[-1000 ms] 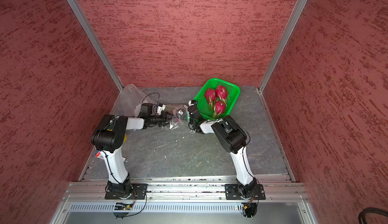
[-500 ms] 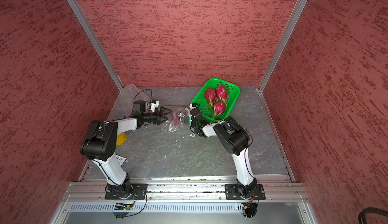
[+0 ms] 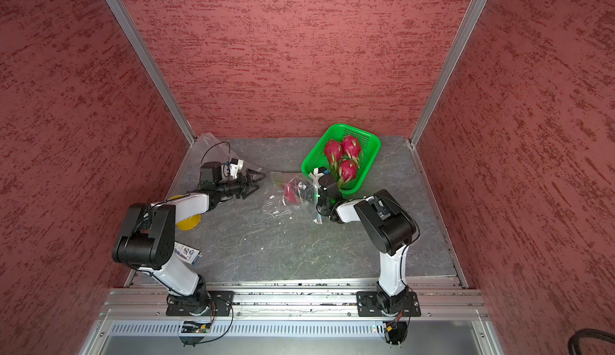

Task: Open the zip-top bag and take out the dragon fruit
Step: Pick up the dragon fruit from the zipper food storage bag.

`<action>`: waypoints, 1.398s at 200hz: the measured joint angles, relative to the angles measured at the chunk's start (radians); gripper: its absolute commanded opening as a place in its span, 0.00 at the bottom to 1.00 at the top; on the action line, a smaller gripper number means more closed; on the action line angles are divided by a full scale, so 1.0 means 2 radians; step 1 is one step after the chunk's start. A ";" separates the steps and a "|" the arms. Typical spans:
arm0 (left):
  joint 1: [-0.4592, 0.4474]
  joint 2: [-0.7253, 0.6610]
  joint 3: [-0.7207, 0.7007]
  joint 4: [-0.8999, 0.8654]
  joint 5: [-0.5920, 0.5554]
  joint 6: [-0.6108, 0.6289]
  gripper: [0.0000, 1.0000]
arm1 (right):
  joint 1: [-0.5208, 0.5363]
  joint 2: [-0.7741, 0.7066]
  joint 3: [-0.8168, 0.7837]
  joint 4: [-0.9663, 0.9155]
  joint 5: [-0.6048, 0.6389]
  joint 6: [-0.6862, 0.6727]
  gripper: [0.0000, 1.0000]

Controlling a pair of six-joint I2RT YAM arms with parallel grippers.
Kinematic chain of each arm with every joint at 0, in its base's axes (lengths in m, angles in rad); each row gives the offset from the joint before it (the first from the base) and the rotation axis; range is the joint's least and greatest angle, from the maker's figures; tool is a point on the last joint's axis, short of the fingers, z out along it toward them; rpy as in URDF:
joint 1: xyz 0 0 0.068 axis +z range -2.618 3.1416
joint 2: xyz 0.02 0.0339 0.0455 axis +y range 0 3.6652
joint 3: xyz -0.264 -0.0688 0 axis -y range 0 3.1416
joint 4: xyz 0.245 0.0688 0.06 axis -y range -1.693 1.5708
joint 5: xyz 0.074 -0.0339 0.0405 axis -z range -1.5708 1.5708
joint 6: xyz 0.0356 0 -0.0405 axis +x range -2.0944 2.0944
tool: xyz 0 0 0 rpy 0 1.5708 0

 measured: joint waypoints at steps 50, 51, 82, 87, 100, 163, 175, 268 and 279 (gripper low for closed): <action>-0.049 0.001 -0.039 0.021 -0.008 -0.006 0.73 | -0.001 -0.004 -0.029 0.027 -0.005 0.000 0.72; -0.049 0.002 -0.041 0.022 -0.008 -0.006 0.74 | -0.001 -0.004 -0.029 0.027 -0.005 0.000 0.71; -0.048 0.012 -0.058 0.029 -0.016 -0.014 0.85 | -0.008 -0.031 -0.050 0.029 -0.025 0.000 0.71; -0.050 0.012 -0.059 0.027 -0.016 -0.012 0.86 | -0.011 -0.036 -0.053 0.029 -0.029 0.000 0.72; -0.054 0.012 -0.060 0.019 -0.020 -0.004 0.86 | -0.019 -0.054 -0.066 0.028 -0.039 -0.001 0.71; -0.090 0.003 -0.055 -0.081 -0.056 0.071 0.87 | -0.038 -0.115 -0.085 0.013 -0.058 -0.025 0.71; -0.103 0.004 -0.048 -0.097 -0.060 0.082 0.86 | -0.039 -0.118 -0.085 0.012 -0.059 -0.028 0.71; -0.084 0.058 -0.016 -0.069 -0.038 0.078 0.00 | -0.045 -0.131 -0.087 0.000 -0.071 -0.031 0.71; -0.066 0.056 -0.014 -0.061 -0.038 0.073 0.00 | -0.047 -0.136 -0.088 -0.001 -0.073 -0.031 0.72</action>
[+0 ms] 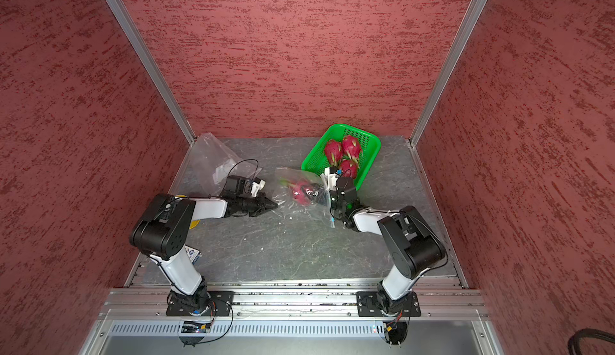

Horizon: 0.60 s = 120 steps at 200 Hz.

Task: Open the zip-top bag and take out the dragon fruit
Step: Pick up the dragon fruit from the zipper food storage bag.

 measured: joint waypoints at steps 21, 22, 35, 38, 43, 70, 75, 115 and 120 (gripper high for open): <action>0.038 -0.007 0.005 0.017 -0.002 -0.010 0.00 | -0.004 -0.010 -0.001 -0.006 -0.004 0.000 0.71; 0.040 -0.008 0.005 0.018 -0.003 -0.011 0.00 | -0.005 -0.011 -0.001 -0.006 -0.004 0.000 0.71; 0.060 -0.010 0.015 0.027 -0.006 -0.017 0.00 | -0.007 -0.017 -0.001 -0.009 -0.007 0.000 0.72; 0.064 -0.010 0.018 0.029 -0.006 -0.018 0.00 | -0.007 -0.018 -0.001 -0.010 -0.007 0.000 0.71; 0.070 -0.010 0.023 0.032 -0.006 -0.021 0.00 | -0.008 -0.020 -0.001 -0.011 -0.008 0.000 0.71; 0.092 -0.010 0.049 0.045 -0.006 -0.028 0.00 | -0.012 -0.031 -0.001 -0.019 -0.012 -0.001 0.72; 0.095 -0.010 0.053 0.047 -0.006 -0.030 0.00 | -0.013 -0.033 -0.001 -0.020 -0.013 -0.001 0.71; 0.120 -0.010 0.065 0.051 -0.005 -0.034 0.00 | -0.024 -0.041 -0.009 -0.026 -0.021 -0.001 0.71; 0.124 -0.010 0.065 0.051 -0.005 -0.034 0.00 | -0.026 -0.043 -0.012 -0.028 -0.023 -0.001 0.71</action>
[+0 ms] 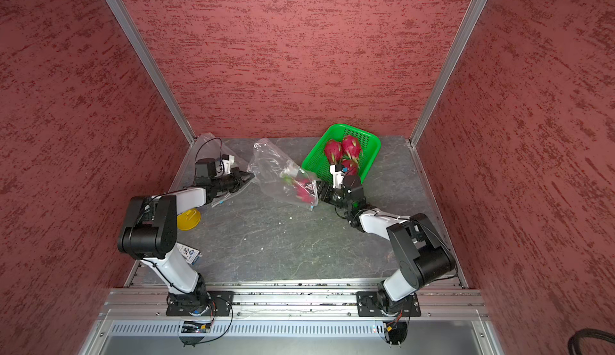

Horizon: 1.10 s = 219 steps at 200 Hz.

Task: Open the zip-top bag and take out the dragon fruit
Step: Pick up the dragon fruit from the zipper food storage bag, then place the dragon fruit in the basket.

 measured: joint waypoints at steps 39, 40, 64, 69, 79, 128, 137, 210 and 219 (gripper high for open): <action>0.028 -0.006 0.000 0.000 0.000 0.000 0.00 | -0.017 -0.016 -0.018 -0.005 -0.014 0.000 0.71; 0.029 -0.006 0.000 0.000 0.000 0.000 0.00 | -0.017 -0.016 -0.018 -0.005 -0.014 0.001 0.71; 0.039 -0.008 0.000 -0.001 0.000 0.000 0.00 | -0.031 -0.037 -0.029 -0.010 -0.027 0.000 0.71; 0.040 -0.008 0.000 -0.002 0.000 0.000 0.00 | -0.035 -0.041 -0.031 -0.013 -0.029 0.000 0.71; 0.043 -0.008 0.000 -0.002 0.000 0.000 0.00 | -0.041 -0.053 -0.036 -0.020 -0.034 -0.002 0.71; 0.053 -0.008 0.000 -0.002 0.001 0.000 0.00 | -0.077 -0.114 -0.057 -0.069 -0.055 -0.023 0.71; 0.055 -0.008 0.000 -0.002 0.001 0.000 0.00 | -0.085 -0.126 -0.060 -0.081 -0.057 -0.027 0.71; 0.052 -0.008 0.000 0.001 0.007 -0.010 0.00 | -0.146 -0.190 -0.036 -0.170 -0.047 -0.076 0.71; 0.048 -0.008 -0.001 0.003 0.009 -0.011 0.00 | -0.147 -0.189 -0.027 -0.171 -0.037 -0.077 0.70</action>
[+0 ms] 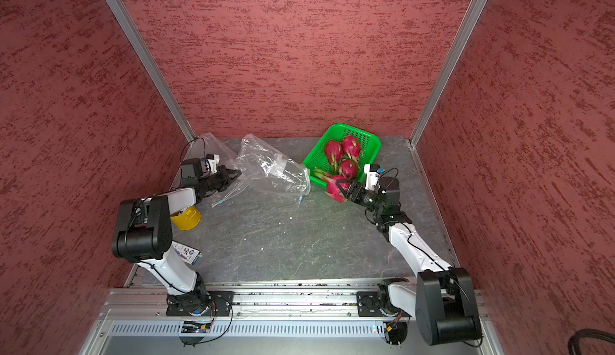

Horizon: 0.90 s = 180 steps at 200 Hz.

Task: Open the zip-top bag and take out the dragon fruit
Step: Place the dragon fruit in the basket.

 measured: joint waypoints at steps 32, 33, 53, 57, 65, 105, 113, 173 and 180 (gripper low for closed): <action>-0.023 -0.008 -0.019 0.008 0.002 -0.007 0.00 | 0.000 0.025 0.017 0.051 0.027 0.015 0.70; -0.023 -0.008 -0.020 0.009 0.002 -0.007 0.00 | 0.000 0.026 0.017 0.052 0.028 0.015 0.70; -0.033 -0.016 -0.042 0.023 0.006 -0.014 0.00 | 0.007 0.065 0.035 0.081 0.051 0.021 0.70; -0.033 -0.018 -0.046 0.026 0.006 -0.015 0.00 | 0.010 0.073 0.040 0.086 0.057 0.021 0.69; -0.033 -0.021 -0.054 0.031 0.007 -0.019 0.00 | 0.015 0.091 0.050 0.093 0.066 0.021 0.70; -0.033 -0.022 -0.077 0.046 0.017 -0.024 0.00 | 0.048 0.184 0.113 0.127 0.105 0.013 0.70; -0.033 -0.022 -0.079 0.047 0.019 -0.024 0.00 | 0.053 0.202 0.125 0.131 0.111 0.010 0.70; -0.032 -0.031 -0.079 0.052 0.027 -0.024 0.00 | 0.073 0.290 0.166 0.138 0.171 -0.027 0.71; -0.032 -0.032 -0.079 0.053 0.027 -0.024 0.00 | 0.075 0.297 0.168 0.138 0.176 -0.031 0.71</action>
